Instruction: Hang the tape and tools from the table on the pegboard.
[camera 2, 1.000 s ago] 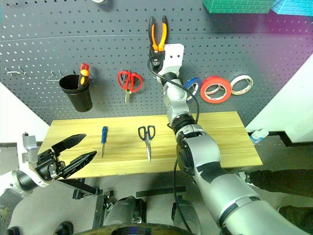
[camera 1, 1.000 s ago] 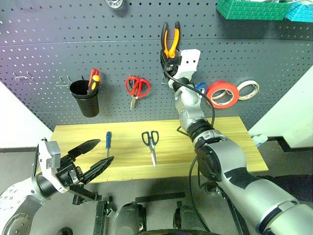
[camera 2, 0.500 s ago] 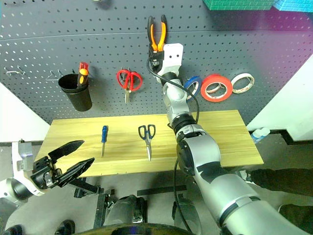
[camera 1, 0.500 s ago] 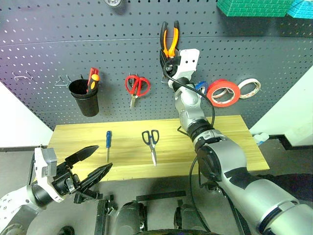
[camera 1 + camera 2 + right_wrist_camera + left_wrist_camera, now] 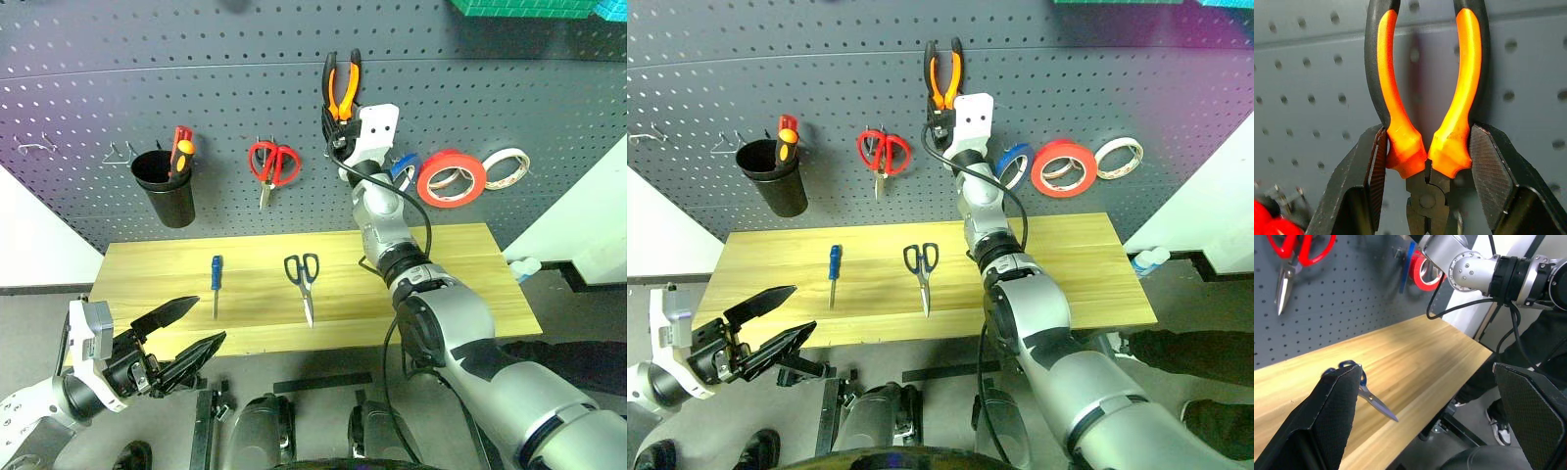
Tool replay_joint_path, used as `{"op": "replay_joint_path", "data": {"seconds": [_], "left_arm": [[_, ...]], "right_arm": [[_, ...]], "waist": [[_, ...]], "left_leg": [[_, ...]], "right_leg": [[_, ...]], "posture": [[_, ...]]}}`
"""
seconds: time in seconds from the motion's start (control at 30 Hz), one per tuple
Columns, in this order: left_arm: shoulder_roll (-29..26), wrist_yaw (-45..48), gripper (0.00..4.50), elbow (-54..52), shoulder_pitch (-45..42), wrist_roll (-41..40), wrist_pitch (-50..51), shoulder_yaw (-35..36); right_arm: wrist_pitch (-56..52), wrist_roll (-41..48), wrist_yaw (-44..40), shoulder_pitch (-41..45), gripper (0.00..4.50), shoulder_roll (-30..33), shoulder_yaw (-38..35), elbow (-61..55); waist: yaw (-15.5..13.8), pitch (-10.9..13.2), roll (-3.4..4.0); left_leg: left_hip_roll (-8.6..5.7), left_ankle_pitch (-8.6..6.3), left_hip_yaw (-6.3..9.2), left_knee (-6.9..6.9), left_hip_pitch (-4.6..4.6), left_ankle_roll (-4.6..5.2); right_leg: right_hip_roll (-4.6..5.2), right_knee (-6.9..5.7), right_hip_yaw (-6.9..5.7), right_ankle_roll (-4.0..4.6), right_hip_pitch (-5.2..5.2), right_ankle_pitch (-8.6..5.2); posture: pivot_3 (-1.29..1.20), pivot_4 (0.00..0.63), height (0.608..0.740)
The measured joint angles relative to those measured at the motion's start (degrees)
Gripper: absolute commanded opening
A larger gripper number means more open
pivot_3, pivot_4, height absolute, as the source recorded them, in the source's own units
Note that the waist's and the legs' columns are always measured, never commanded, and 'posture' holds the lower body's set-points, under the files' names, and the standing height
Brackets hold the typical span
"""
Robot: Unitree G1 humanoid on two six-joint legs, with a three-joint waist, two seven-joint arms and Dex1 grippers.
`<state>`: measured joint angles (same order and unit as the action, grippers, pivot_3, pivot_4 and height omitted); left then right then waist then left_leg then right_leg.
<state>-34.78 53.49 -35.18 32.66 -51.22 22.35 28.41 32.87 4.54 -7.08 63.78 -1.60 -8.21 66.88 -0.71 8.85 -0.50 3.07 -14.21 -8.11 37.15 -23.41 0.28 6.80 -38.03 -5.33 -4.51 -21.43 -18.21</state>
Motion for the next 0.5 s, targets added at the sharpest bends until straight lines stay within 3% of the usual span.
{"op": "replay_joint_path", "data": {"seconds": [0.27,0.5], "left_arm": [[-0.96,0.02,4.5,-0.81,0.31,-1.35,0.96,0.35],[-1.26,-0.04,4.5,-0.47,-1.92,-1.44,1.27,0.33]], "right_arm": [[-0.18,-1.82,0.84,-2.6,2.13,0.34,1.04,-0.45],[-0.3,0.28,-3.29,-2.99,4.43,0.1,0.6,-1.62]], "waist": [[0.02,1.28,0.01],[0.05,1.45,0.04]], "left_leg": [[0.01,0.0,0.01,-0.08,-0.07,0.0],[0.01,-0.02,0.01,-0.13,-0.1,-0.01]], "right_leg": [[0.02,0.04,0.0,0.02,-0.07,-0.01],[0.01,0.06,-0.01,-0.01,-0.13,0.0]], "posture": [[0.23,0.188,0.74],[0.23,0.173,0.74]]}}
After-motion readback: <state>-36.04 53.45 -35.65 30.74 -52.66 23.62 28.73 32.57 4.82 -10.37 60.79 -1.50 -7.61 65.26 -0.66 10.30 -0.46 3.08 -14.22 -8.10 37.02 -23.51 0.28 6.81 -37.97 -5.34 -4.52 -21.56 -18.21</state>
